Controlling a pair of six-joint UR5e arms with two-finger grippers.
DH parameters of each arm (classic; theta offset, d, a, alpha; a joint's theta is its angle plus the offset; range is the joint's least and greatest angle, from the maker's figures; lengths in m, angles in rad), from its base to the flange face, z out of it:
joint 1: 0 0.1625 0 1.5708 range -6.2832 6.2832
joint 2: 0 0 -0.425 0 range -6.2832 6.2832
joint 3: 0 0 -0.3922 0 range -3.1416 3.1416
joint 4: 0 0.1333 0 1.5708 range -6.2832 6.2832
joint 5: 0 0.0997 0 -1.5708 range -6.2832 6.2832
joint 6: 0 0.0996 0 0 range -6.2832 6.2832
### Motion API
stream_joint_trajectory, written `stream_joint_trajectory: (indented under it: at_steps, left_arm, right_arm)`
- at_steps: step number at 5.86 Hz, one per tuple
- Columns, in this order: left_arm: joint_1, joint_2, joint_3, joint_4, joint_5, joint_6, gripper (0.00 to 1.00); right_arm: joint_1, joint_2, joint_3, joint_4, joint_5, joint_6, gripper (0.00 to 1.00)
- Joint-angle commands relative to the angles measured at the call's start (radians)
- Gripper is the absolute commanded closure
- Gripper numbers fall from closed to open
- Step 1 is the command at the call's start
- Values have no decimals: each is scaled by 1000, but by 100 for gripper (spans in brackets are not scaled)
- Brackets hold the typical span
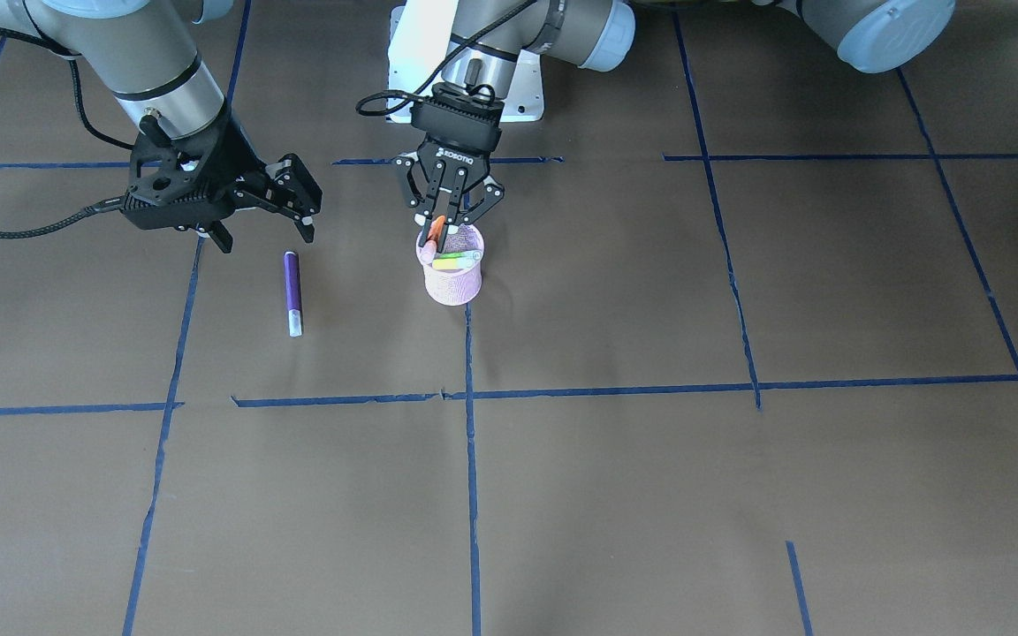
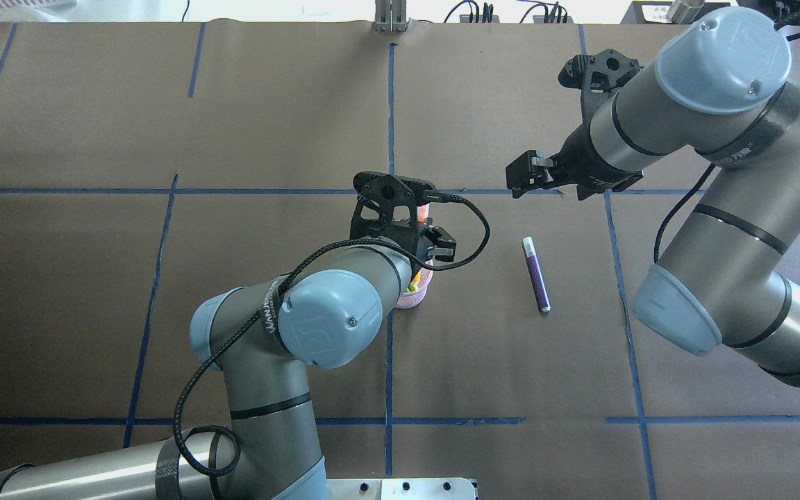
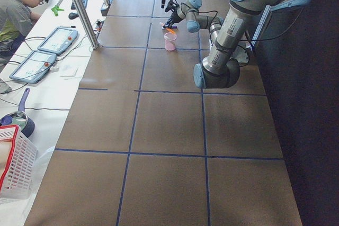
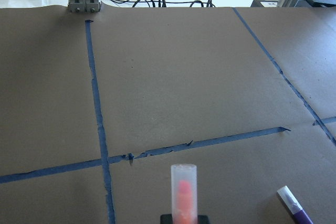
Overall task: Collect pens into pen holder
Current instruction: 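Lift the orange marker with the left gripper and lower it into the cup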
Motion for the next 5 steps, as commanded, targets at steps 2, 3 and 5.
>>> stream_joint_trajectory:
  at_steps: [2,3,5]
  left_arm:
    - [-5,-4,35,-51,3,88,100]
    - [-2,-1,67,-81,1,88,100]
    - [1,6,78,-141,-10,126,41]
  right_arm:
    - [-2,-1,-4,1,-1,0,0]
    - [-2,-1,-6,1,-3,0,0]
    - [-2,1,-6,1,0,0,0]
